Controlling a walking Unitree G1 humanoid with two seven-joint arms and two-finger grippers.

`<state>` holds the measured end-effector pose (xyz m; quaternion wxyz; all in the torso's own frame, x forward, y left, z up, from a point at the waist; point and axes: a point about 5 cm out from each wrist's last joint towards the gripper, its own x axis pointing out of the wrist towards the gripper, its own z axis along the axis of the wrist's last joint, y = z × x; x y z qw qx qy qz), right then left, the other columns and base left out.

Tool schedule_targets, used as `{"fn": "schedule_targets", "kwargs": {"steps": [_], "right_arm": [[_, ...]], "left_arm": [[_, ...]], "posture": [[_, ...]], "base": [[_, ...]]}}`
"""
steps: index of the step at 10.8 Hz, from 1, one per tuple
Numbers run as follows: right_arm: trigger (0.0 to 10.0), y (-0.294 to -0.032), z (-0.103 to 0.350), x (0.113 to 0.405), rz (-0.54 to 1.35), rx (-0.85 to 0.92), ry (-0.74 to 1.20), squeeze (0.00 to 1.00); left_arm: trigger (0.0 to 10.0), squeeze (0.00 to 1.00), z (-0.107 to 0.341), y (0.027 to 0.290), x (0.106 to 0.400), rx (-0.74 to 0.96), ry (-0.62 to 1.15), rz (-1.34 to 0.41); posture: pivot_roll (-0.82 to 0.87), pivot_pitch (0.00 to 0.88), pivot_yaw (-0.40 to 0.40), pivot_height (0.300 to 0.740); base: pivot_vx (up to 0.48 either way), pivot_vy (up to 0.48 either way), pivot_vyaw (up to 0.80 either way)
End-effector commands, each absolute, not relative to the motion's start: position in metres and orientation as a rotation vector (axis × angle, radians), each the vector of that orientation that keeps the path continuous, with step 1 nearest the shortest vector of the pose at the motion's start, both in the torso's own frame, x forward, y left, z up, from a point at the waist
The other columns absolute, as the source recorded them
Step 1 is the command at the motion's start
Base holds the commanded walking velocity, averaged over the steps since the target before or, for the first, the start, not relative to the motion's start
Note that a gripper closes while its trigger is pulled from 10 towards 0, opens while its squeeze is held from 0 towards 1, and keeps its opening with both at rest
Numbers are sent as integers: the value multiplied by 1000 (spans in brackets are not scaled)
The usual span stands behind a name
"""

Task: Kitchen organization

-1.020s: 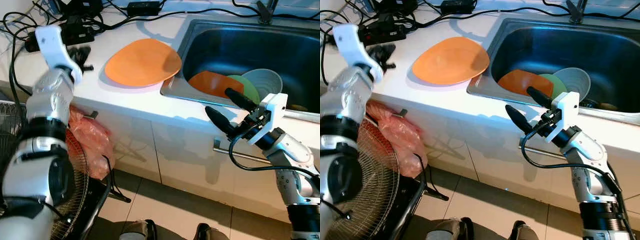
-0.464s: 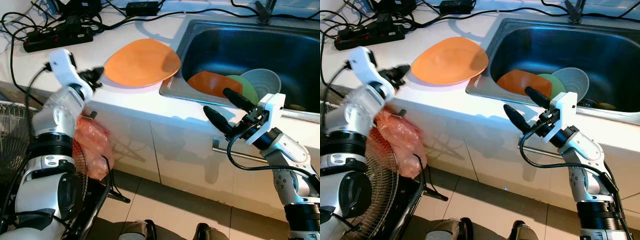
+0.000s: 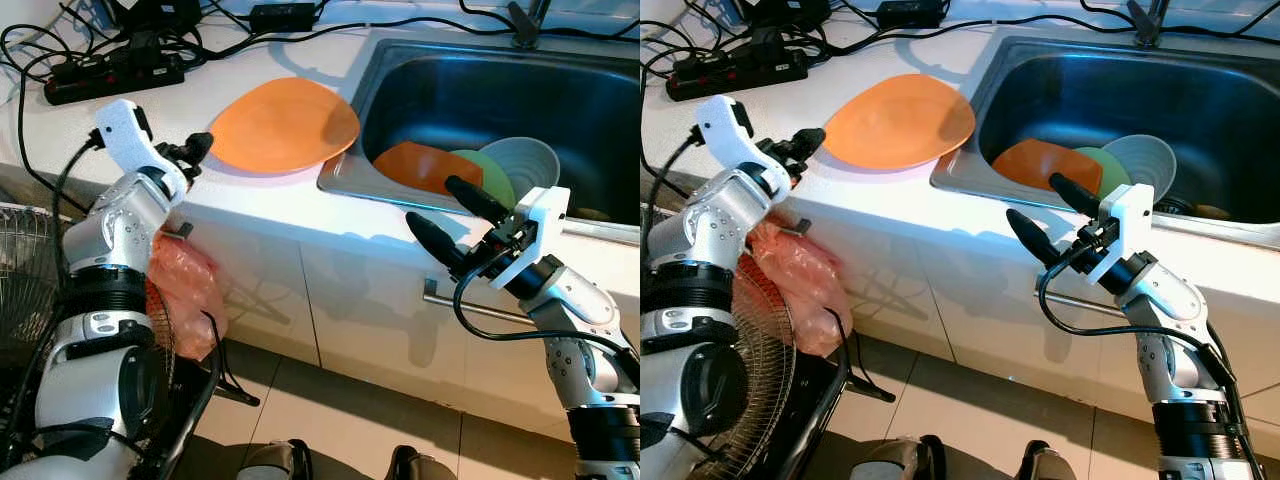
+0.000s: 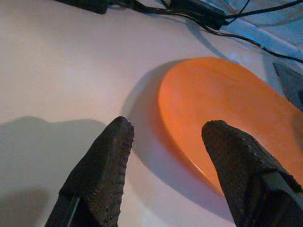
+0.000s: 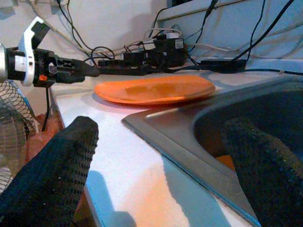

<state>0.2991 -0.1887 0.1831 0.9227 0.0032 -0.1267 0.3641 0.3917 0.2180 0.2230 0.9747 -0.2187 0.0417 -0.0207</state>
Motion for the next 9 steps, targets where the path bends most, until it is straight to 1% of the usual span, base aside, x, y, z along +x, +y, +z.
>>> {"fn": "schedule_targets", "kwargs": {"steps": [1,2,3,8,9], "right_arm": [[10000,-185,178,300,765,7,-231,0],[10000,-185,178,300,765,7,-231,0],[10000,-185,177,300,765,8,-230,0],[10000,-184,175,299,765,6,-226,0],[10000,-183,175,299,768,7,-227,0]], "left_arm": [[10000,0,229,219,391,-466,73,-42],[10000,0,230,218,391,-482,74,-49],[10000,1000,231,217,392,-484,74,-53],[10000,1000,226,211,394,-581,135,-62],[10000,0,228,211,396,-615,155,-67]], "posture": [[20,164,99,740],[18,164,101,740],[16,163,101,740],[9,144,105,740],[9,137,109,740]], "base": [[0,0,0],[0,0,0],[0,0,0],[0,0,0],[0,0,0]]}}
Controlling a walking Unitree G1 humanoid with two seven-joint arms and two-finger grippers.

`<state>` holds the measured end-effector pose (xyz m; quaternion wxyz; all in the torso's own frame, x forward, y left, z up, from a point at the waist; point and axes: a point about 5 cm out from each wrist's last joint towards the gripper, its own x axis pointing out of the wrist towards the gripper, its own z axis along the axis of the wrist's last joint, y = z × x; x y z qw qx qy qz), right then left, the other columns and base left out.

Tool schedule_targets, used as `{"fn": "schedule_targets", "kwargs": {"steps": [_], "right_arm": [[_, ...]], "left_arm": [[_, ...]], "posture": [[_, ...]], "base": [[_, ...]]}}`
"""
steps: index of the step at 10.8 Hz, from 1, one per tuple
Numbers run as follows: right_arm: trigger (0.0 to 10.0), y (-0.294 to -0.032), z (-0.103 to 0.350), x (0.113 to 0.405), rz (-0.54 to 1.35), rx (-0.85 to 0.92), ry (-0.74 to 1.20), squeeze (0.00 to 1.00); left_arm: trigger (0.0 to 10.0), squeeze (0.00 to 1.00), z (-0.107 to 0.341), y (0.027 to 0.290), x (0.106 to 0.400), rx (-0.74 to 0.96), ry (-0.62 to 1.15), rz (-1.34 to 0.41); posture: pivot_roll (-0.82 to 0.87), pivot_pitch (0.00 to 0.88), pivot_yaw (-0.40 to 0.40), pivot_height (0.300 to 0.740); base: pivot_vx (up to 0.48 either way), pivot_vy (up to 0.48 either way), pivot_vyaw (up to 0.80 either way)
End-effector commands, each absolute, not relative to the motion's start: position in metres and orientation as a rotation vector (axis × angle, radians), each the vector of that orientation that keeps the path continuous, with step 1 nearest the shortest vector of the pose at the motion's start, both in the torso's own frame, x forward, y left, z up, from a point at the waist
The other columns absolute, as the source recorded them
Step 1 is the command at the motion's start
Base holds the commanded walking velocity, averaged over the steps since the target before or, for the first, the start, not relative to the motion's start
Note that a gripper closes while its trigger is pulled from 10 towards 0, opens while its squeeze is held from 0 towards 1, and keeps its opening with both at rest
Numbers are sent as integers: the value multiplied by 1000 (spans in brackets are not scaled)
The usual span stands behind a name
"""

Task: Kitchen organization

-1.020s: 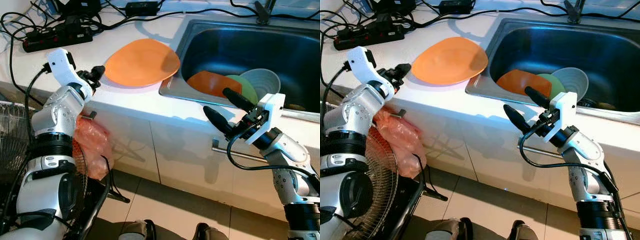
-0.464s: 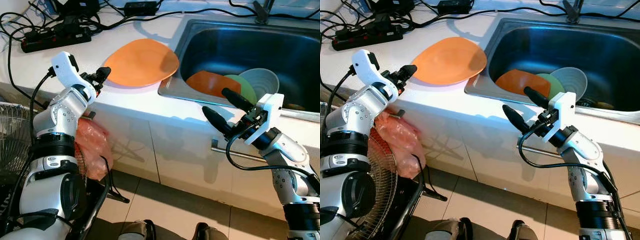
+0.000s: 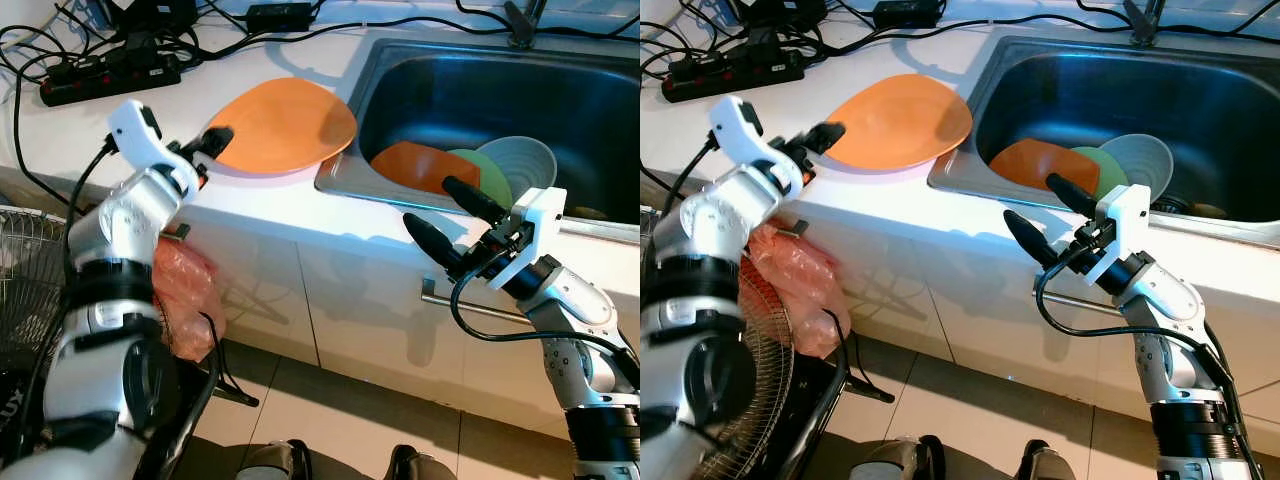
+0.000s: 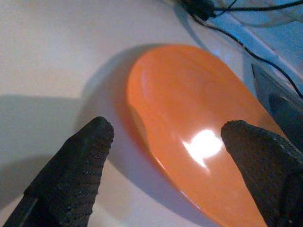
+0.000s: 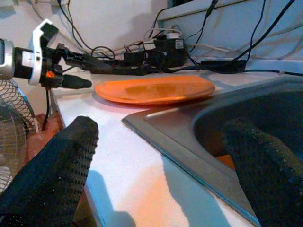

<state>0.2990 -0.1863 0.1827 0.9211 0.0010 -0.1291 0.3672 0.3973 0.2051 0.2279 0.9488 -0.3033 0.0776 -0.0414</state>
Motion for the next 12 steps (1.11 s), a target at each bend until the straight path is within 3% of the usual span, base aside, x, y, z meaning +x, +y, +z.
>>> {"fn": "schedule_targets", "kwargs": {"steps": [1,12], "right_arm": [[10000,-182,174,298,772,6,-226,0],[10000,-181,175,296,788,-2,-223,0]], "left_arm": [[10000,0,231,208,399,-657,173,-81],[10000,0,229,196,409,-731,304,-22]], "posture": [[9,132,112,740],[-4,146,117,740]], "base": [[0,0,0],[0,0,0]]}}
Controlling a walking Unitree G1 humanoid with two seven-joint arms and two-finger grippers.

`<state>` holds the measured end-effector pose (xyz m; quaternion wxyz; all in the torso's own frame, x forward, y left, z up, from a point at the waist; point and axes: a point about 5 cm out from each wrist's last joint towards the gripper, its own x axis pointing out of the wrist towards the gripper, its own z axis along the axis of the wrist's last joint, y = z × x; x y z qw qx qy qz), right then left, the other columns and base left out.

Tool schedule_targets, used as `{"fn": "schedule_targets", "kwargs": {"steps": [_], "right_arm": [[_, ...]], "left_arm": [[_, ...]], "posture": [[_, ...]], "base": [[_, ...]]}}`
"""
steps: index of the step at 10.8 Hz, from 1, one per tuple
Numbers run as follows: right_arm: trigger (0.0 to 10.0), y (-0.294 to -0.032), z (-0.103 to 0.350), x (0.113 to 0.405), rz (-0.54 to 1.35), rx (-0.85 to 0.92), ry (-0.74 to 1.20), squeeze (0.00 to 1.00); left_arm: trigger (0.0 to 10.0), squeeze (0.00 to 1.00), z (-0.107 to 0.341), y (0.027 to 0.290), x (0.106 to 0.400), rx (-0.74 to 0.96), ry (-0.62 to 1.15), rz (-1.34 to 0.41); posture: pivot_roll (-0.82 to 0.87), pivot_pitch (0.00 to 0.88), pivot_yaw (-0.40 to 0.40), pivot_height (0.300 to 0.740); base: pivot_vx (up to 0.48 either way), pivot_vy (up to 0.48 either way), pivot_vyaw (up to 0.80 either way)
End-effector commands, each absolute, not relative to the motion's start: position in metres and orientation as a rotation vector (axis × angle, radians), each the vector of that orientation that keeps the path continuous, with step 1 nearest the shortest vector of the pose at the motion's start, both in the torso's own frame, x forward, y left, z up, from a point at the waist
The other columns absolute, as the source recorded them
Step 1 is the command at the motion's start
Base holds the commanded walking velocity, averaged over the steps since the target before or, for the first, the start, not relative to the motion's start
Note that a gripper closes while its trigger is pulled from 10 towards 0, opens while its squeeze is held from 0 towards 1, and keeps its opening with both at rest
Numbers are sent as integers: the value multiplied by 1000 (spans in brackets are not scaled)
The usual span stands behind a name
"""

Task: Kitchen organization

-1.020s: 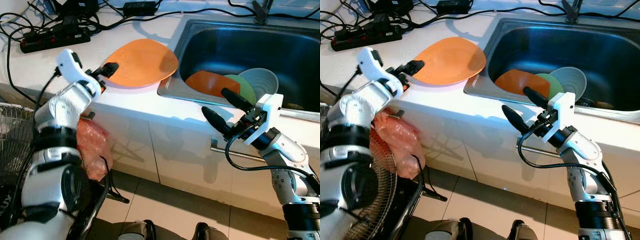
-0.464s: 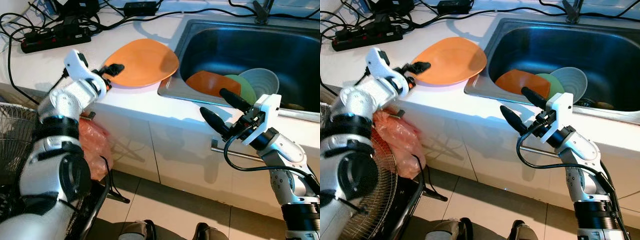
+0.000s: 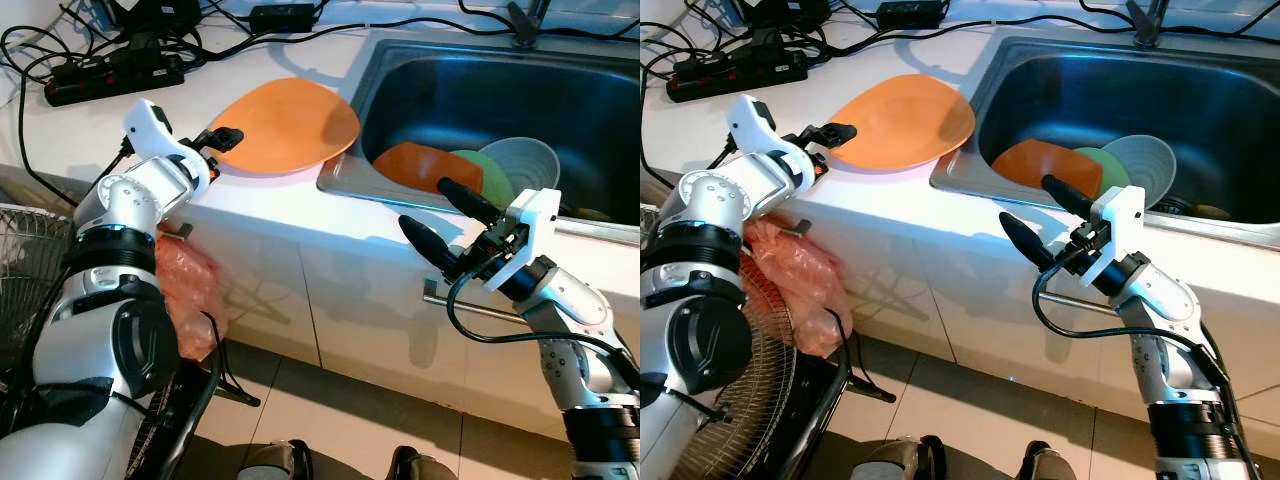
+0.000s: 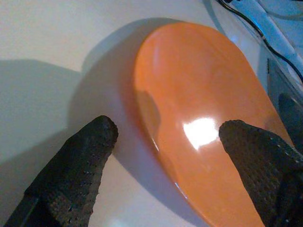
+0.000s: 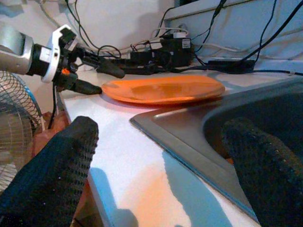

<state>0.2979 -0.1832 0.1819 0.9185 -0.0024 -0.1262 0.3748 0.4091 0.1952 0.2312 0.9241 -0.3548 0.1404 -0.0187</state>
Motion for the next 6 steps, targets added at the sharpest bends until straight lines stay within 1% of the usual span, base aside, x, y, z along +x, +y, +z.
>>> {"fn": "schedule_targets", "kwargs": {"steps": [1,6], "right_arm": [[10000,-182,175,295,787,-5,-220,0],[10000,-182,175,291,789,-9,-207,0]], "left_arm": [[10000,0,229,194,410,-736,303,-24],[10000,0,232,171,417,-729,289,-60]], "posture": [[-5,148,115,740],[-31,179,108,740]], "base": [[0,0,0],[0,0,0]]}}
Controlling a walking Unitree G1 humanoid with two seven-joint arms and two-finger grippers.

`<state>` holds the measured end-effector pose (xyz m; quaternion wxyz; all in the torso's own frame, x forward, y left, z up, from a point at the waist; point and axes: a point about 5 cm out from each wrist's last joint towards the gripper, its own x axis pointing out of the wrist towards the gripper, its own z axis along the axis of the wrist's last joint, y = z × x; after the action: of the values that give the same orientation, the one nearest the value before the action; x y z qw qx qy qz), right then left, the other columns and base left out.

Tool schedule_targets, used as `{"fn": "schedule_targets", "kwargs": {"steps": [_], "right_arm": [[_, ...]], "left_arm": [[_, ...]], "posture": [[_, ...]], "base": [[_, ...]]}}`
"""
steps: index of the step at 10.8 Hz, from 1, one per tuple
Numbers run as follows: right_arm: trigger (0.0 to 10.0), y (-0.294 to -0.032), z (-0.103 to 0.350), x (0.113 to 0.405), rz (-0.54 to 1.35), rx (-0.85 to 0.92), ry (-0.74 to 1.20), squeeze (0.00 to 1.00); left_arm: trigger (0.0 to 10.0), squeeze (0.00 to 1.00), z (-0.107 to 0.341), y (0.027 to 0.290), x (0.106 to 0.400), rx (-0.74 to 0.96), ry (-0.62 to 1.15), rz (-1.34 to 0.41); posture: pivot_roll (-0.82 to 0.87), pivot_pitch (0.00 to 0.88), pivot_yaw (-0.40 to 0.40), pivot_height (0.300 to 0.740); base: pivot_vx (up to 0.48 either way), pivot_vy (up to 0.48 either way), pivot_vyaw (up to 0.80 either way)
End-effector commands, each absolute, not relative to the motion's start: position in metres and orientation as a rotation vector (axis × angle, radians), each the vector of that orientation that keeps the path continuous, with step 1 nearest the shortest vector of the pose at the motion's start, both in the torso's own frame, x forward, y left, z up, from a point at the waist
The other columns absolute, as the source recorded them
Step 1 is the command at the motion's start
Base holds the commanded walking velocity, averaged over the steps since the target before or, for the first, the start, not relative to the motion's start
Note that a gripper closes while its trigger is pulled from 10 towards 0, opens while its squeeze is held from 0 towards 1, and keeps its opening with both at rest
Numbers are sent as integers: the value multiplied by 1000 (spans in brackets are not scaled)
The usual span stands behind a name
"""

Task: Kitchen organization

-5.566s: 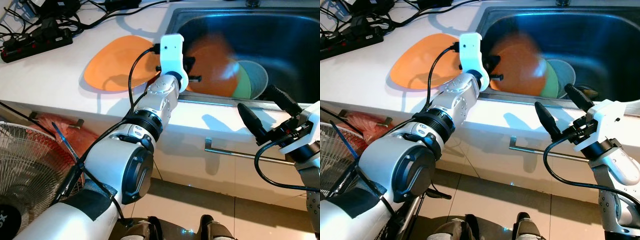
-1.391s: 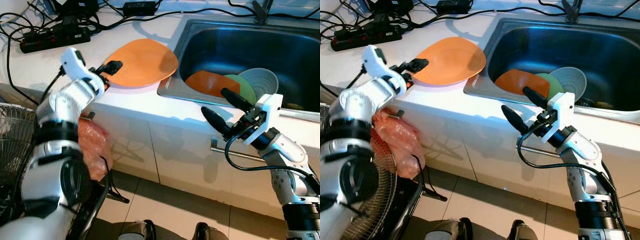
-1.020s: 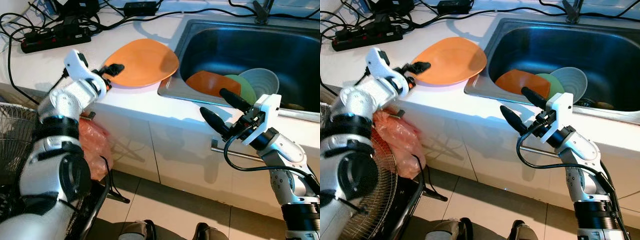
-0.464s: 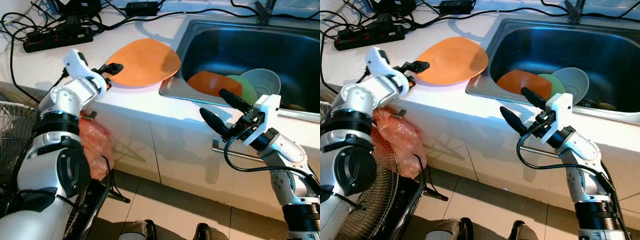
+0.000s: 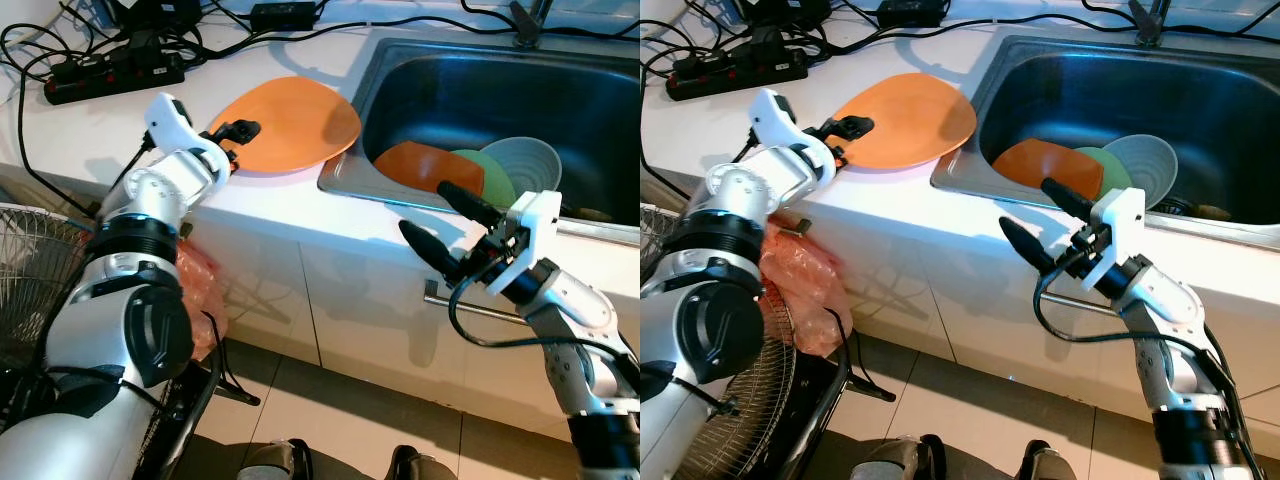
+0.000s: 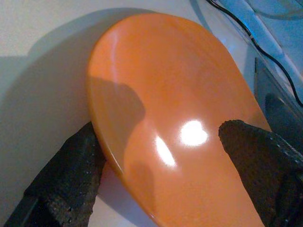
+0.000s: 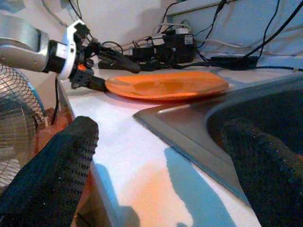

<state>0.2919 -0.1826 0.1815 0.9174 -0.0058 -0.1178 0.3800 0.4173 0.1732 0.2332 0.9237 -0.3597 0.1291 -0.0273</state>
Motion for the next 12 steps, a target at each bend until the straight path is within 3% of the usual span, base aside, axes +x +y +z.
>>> {"fn": "schedule_targets", "kwargs": {"steps": [1,3,4,5,12], "right_arm": [[10000,-182,175,289,790,-8,-204,0],[10000,-182,174,288,790,-7,-196,0],[10000,-182,175,288,790,-7,-193,0],[10000,-182,175,288,790,-7,-192,0],[10000,-181,174,289,795,-6,-183,0]], "left_arm": [[10000,0,229,167,418,-728,296,-65],[10000,0,221,153,419,-718,318,-78],[1765,0,219,150,419,-721,320,-76],[0,0,217,148,419,-724,321,-78],[0,0,216,151,419,-721,301,-68]], "posture": [[-35,187,105,740],[-42,198,100,740],[-46,200,99,740],[-46,202,95,740],[-40,187,91,740]], "base": [[0,0,0],[0,0,0],[0,0,0],[0,0,0],[0,0,0]]}}
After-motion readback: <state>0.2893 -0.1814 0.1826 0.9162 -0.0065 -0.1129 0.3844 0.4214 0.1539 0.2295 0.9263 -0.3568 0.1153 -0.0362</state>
